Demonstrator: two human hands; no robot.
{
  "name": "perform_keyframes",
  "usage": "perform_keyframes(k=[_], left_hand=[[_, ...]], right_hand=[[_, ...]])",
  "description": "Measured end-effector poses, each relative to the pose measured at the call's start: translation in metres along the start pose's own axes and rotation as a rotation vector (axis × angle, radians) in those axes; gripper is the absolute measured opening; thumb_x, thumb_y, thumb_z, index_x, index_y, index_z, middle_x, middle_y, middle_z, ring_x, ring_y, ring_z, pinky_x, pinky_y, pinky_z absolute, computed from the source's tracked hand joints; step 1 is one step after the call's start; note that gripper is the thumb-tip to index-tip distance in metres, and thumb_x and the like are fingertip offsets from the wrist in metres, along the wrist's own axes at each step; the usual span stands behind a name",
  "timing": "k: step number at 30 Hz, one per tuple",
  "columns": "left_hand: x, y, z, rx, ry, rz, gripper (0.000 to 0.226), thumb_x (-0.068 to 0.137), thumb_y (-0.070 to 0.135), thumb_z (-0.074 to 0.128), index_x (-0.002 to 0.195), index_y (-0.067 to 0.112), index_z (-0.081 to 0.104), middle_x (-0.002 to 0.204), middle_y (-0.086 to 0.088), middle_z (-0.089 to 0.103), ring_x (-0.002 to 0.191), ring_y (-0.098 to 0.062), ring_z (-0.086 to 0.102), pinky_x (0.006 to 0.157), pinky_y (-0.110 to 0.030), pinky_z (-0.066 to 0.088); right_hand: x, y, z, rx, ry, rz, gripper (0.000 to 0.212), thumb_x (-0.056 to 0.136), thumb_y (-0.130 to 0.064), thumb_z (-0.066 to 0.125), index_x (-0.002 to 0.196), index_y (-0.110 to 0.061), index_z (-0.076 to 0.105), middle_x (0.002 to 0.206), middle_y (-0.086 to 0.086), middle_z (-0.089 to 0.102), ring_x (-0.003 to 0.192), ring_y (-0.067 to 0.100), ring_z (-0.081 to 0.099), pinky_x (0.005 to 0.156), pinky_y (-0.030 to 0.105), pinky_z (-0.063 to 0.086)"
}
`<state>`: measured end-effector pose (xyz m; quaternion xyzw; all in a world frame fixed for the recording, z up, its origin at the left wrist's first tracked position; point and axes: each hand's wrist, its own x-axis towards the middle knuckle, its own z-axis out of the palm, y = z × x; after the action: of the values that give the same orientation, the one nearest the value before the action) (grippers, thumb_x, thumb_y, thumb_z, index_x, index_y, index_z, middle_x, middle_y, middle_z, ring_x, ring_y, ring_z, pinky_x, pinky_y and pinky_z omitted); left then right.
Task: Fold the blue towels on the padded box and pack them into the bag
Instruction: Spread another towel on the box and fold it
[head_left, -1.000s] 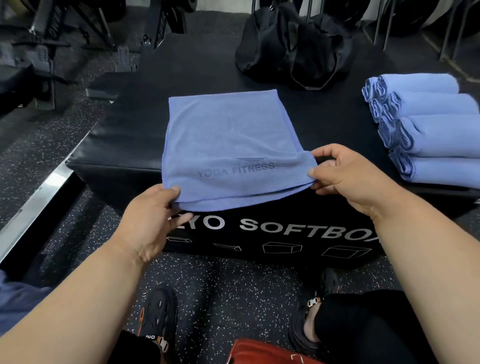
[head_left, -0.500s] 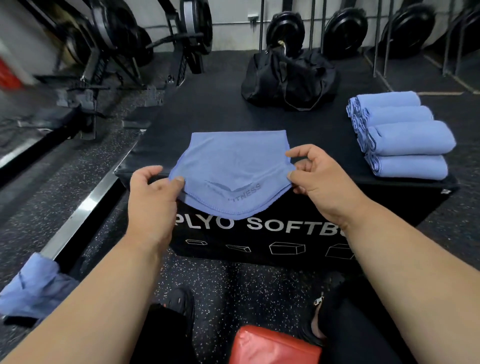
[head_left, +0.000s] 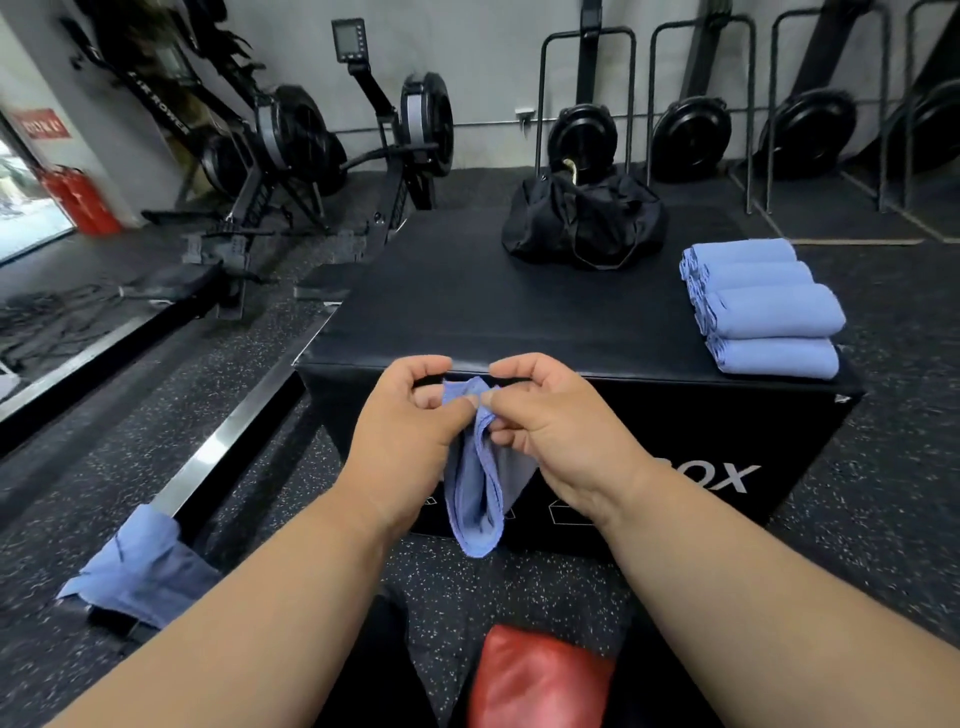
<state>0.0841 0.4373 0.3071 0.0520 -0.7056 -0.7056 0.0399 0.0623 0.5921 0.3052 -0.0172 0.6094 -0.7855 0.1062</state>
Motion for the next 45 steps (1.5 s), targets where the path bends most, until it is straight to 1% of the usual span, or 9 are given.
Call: perform_keyframes(k=[2, 7, 18, 21, 26, 33, 37, 41, 45], left_hand=[[-0.014, 0.01, -0.001, -0.01, 0.026, 0.009, 0.041, 0.088, 0.006, 0.08, 0.12, 0.022, 0.06, 0.1, -0.013, 0.079, 0.086, -0.025, 0.076, 0.083, -0.043, 0.059], [-0.046, 0.031, -0.009, 0.017, 0.048, 0.037, 0.033, 0.092, 0.005, 0.078, 0.117, 0.018, 0.062, 0.094, -0.004, 0.081, 0.082, -0.015, 0.076, 0.075, -0.028, 0.055], [-0.083, 0.046, -0.019, 0.012, -0.066, 0.109, 0.025, 0.096, -0.002, 0.071, 0.112, 0.016, 0.065, 0.092, -0.011, 0.079, 0.082, -0.022, 0.075, 0.079, -0.039, 0.056], [-0.088, 0.051, -0.024, -0.035, -0.062, 0.117, 0.024, 0.097, -0.001, 0.07, 0.114, 0.014, 0.064, 0.098, -0.015, 0.079, 0.085, -0.024, 0.075, 0.082, -0.04, 0.057], [-0.096, 0.058, -0.032, -0.099, -0.056, 0.089, 0.03, 0.096, -0.003, 0.07, 0.119, 0.013, 0.061, 0.102, -0.017, 0.079, 0.089, -0.029, 0.077, 0.086, -0.042, 0.059], [-0.102, 0.059, -0.035, -0.087, -0.083, 0.075, 0.031, 0.095, 0.008, 0.076, 0.121, 0.014, 0.062, 0.107, -0.014, 0.08, 0.099, -0.031, 0.077, 0.095, -0.045, 0.058], [-0.103, 0.057, -0.039, -0.104, -0.09, 0.077, 0.039, 0.089, 0.01, 0.083, 0.122, 0.013, 0.063, 0.109, -0.018, 0.079, 0.103, -0.034, 0.076, 0.104, -0.051, 0.055], [-0.104, 0.056, -0.042, -0.153, -0.115, 0.064, 0.049, 0.08, 0.008, 0.084, 0.123, 0.012, 0.061, 0.109, -0.02, 0.078, 0.096, -0.032, 0.075, 0.099, -0.049, 0.056], [-0.104, 0.055, -0.043, -0.107, -0.121, 0.071, 0.044, 0.09, -0.009, 0.074, 0.125, 0.012, 0.059, 0.107, -0.018, 0.079, 0.092, -0.029, 0.074, 0.094, -0.046, 0.056]], right_hand=[[-0.012, -0.006, 0.008, 0.059, 0.003, 0.03, 0.024, 0.091, 0.002, 0.073, 0.109, -0.011, 0.064, 0.074, 0.0, 0.066, 0.064, 0.009, 0.062, 0.064, 0.023, 0.053], [-0.039, -0.018, 0.018, 0.11, 0.014, 0.08, 0.019, 0.095, 0.002, 0.067, 0.106, -0.013, 0.063, 0.068, -0.001, 0.068, 0.058, 0.007, 0.061, 0.057, 0.02, 0.052], [-0.078, -0.035, 0.023, 0.199, -0.054, 0.055, 0.003, 0.099, -0.006, 0.067, 0.1, -0.008, 0.069, 0.077, 0.004, 0.071, 0.066, 0.01, 0.064, 0.064, 0.02, 0.057], [-0.086, -0.037, 0.023, 0.235, -0.129, 0.029, 0.019, 0.098, 0.005, 0.058, 0.109, -0.004, 0.072, 0.088, 0.01, 0.074, 0.075, 0.014, 0.07, 0.072, 0.023, 0.061], [-0.093, -0.036, 0.025, 0.04, -0.162, -0.078, 0.027, 0.092, 0.01, 0.067, 0.111, -0.008, 0.076, 0.091, 0.01, 0.069, 0.084, 0.016, 0.066, 0.081, 0.027, 0.057], [-0.097, -0.033, 0.028, -0.211, -0.08, -0.286, 0.022, 0.092, -0.001, 0.076, 0.106, -0.018, 0.076, 0.082, 0.001, 0.07, 0.077, 0.012, 0.063, 0.077, 0.027, 0.054], [-0.097, -0.031, 0.03, -0.234, -0.091, -0.39, 0.026, 0.089, -0.001, 0.078, 0.088, -0.024, 0.066, 0.082, 0.0, 0.065, 0.075, 0.017, 0.054, 0.074, 0.032, 0.049], [-0.098, -0.03, 0.031, -0.305, -0.077, -0.413, 0.018, 0.089, -0.006, 0.082, 0.089, -0.023, 0.076, 0.086, 0.006, 0.073, 0.078, 0.015, 0.062, 0.08, 0.038, 0.056], [-0.097, -0.028, 0.03, -0.336, -0.075, -0.413, 0.018, 0.088, -0.009, 0.084, 0.09, -0.026, 0.077, 0.091, 0.011, 0.075, 0.078, 0.014, 0.063, 0.082, 0.038, 0.057]])
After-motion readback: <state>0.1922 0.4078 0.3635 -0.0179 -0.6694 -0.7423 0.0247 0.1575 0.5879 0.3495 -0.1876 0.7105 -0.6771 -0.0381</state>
